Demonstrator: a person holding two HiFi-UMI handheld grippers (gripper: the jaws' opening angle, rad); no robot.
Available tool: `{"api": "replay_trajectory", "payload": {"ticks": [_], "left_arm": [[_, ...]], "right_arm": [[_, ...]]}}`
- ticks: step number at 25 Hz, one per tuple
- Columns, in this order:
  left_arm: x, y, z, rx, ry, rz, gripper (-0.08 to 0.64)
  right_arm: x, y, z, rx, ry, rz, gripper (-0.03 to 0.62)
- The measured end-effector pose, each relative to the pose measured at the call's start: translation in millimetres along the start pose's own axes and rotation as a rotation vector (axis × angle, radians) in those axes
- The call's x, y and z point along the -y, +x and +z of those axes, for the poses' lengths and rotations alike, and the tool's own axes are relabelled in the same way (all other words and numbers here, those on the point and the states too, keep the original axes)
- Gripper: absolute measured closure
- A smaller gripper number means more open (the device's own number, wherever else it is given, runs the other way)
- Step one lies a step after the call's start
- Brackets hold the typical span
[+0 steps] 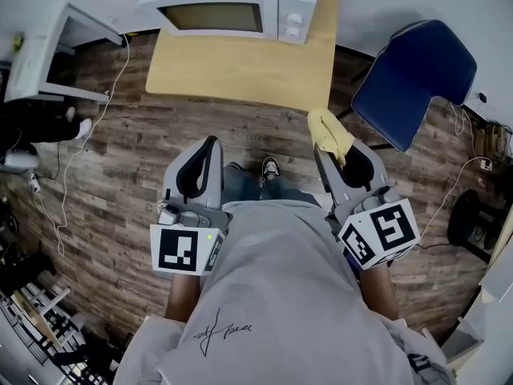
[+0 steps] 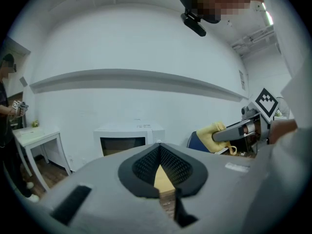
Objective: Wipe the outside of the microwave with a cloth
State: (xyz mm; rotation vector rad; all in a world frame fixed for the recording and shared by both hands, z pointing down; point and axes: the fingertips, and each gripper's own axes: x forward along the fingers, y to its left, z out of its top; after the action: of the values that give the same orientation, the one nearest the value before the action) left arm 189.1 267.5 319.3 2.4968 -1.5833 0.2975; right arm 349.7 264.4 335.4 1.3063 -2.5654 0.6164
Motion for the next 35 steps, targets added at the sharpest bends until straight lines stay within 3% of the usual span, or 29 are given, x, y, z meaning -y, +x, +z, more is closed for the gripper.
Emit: {"api": "replay_trajectory", "payload": {"ticks": [8,20,27,30,35], "left_arm": [[-15,46,9,-0.008,0.061,-0.102,0.566],[-100,133,50,0.026,0.099,-0.289,0.566],[-163,160,71,0.038,0.081,-0.365,0.566],[-184,169,79,0.048,0.035,-0.405,0.566],[-223,173,79,0.075,-0.011,-0.486,0.566]], "right_arm": [[-1,21,13,0.042,-0.05,0.024,0.469],[23,115,68,0.061,0.004,-0.2,0.48],[15,166,104,0.111,0.1,-0.247,0.48],[8,185,124,0.123,0.065,-0.265,0.48],[6,218,143,0.071,-0.048,-0.382,0.479]]}}
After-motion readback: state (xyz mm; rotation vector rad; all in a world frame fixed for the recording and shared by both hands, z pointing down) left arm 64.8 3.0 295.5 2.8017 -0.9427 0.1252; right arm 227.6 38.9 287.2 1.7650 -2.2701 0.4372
